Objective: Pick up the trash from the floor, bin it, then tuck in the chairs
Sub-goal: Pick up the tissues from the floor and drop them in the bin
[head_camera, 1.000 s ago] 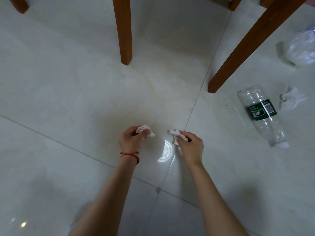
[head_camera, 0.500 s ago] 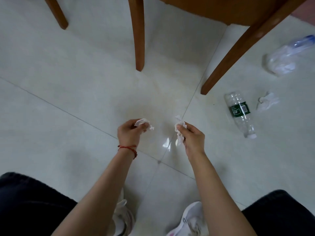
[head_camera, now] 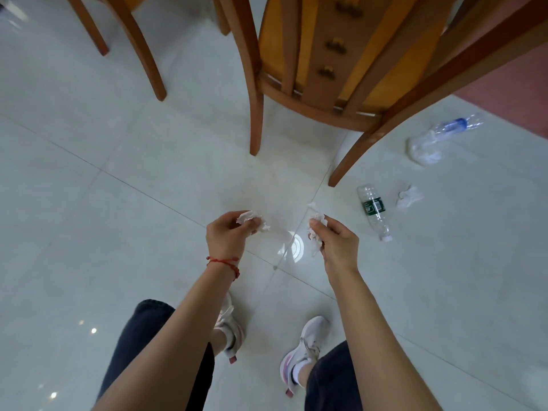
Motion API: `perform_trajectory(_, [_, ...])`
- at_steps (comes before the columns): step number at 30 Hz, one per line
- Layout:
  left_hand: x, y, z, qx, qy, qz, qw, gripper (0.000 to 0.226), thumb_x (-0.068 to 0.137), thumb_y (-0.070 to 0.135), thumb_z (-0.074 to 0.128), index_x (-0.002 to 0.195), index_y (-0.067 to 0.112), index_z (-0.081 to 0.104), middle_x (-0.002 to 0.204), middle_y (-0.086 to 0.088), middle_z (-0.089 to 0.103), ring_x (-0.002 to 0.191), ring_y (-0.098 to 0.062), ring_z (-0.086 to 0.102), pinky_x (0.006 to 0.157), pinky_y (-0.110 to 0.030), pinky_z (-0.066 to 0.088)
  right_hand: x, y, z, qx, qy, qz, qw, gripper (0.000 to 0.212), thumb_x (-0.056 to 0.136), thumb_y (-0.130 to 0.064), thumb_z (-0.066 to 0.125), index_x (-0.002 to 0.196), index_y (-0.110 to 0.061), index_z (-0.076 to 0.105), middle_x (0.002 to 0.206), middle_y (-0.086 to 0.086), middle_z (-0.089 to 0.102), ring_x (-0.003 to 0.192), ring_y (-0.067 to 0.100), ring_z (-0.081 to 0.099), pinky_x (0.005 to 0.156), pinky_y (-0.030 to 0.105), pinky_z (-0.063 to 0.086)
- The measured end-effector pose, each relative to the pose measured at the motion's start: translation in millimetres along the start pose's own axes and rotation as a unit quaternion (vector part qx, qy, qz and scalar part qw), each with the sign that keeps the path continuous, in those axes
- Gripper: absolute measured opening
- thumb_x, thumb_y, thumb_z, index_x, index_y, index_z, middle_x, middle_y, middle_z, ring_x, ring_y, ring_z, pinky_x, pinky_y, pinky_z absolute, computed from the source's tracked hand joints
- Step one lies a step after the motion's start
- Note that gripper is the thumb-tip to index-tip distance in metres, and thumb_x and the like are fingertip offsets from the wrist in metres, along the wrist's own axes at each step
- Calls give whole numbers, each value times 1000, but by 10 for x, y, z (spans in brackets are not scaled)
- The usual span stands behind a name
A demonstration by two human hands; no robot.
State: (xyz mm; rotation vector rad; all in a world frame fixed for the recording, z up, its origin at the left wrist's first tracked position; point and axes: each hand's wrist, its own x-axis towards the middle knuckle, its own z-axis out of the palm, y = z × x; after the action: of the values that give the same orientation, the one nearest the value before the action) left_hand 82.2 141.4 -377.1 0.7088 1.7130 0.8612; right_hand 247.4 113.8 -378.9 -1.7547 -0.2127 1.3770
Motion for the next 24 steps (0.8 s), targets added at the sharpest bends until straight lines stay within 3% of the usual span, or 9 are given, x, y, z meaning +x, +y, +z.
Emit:
perform_trajectory(4, [-331,533,-161,12,0,5,1000,22,68,0,74,67,21,68,55,13,66,54,-4,62,62,-18,54,-483,-481,35,23,-1,13,1000,19,76,-3,71,65,-19,73,71,5,61,71,19,56,80,34,48])
perform_trajectory(9, [-610,1167,-350,26,-1,37,999,23,67,1,74,67,23,69,56,16,67,57,-4,63,67,-26,56,-947,-979,85,27,2,10,1000,11,76,-4,71,85,-10,73,82,8,65,75,18,60,81,31,51])
perform_trajectory(13, [-780,1621,-484,28,3,52,998,11,68,3,73,74,12,72,55,19,66,55,1,60,65,-21,55,-1278,-1371,242,8,4,-17,1000,14,75,-5,72,72,-19,71,95,30,63,80,20,60,88,37,50])
perform_trajectory(15, [-836,1813,-587,28,5,57,998,13,68,7,74,69,19,71,56,16,67,58,-1,62,69,-27,55,-1451,-1573,359,1,1,-33,999,15,75,-6,72,71,-20,70,106,28,63,79,18,60,90,39,50])
perform_trajectory(19, [-908,2168,-843,17,14,59,998,9,65,13,75,74,16,72,70,0,71,74,-19,65,81,-39,55,-1762,-1896,596,9,-5,-53,999,17,77,-4,71,71,-19,69,92,11,72,72,15,62,85,34,51])
perform_trajectory(24, [-953,2555,-1236,-6,26,79,997,16,69,8,73,66,23,69,67,0,68,70,-19,63,81,-41,54,-2020,-2189,906,29,-3,-53,998,8,78,-4,69,76,-11,69,71,-1,66,66,12,61,76,26,51])
